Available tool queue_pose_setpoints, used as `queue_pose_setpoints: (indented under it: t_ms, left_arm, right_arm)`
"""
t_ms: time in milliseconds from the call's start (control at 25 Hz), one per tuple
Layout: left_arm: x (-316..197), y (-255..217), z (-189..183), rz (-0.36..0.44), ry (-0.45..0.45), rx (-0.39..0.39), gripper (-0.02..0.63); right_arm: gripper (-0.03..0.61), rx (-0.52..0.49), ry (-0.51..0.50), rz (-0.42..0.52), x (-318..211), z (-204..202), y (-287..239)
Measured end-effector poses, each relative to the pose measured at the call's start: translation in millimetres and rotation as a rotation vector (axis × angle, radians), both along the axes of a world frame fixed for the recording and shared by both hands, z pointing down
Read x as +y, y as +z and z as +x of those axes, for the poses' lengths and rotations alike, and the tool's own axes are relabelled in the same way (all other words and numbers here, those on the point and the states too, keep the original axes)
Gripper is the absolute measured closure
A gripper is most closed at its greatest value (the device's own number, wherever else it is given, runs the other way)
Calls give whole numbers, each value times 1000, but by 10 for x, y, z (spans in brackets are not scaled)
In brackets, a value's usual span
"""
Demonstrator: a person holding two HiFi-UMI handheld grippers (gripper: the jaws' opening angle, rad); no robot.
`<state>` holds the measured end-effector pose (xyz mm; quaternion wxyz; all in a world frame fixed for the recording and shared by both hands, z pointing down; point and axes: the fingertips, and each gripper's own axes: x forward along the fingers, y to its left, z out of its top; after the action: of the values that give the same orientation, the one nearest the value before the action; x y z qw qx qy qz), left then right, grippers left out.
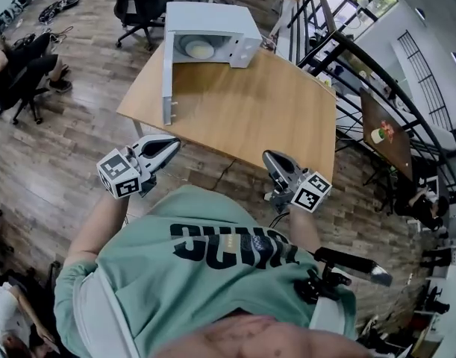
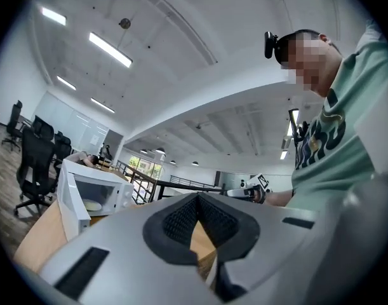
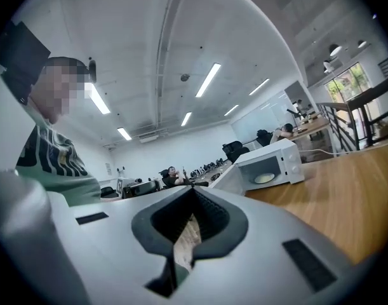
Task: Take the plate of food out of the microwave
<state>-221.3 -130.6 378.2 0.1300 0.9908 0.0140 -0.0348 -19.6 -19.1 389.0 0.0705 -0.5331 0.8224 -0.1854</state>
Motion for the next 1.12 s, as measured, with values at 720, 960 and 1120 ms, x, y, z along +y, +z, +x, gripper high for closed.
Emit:
queue_pose_setpoints:
  t_ms: [720,960,1120]
  left_arm:
    - [351,-65,1803,-46,-169,-55,612]
    - [68,3,1970,-71,-114,-46,612]
    - [-343,41,2088,-80,-31,-16,612]
  right_arm:
    - [574,-129,-185,25,-157,1874,259]
    - [574,-129,-144,-15,-349,1947,340]
    - [574,-79,-75,-32,-636,2008,259]
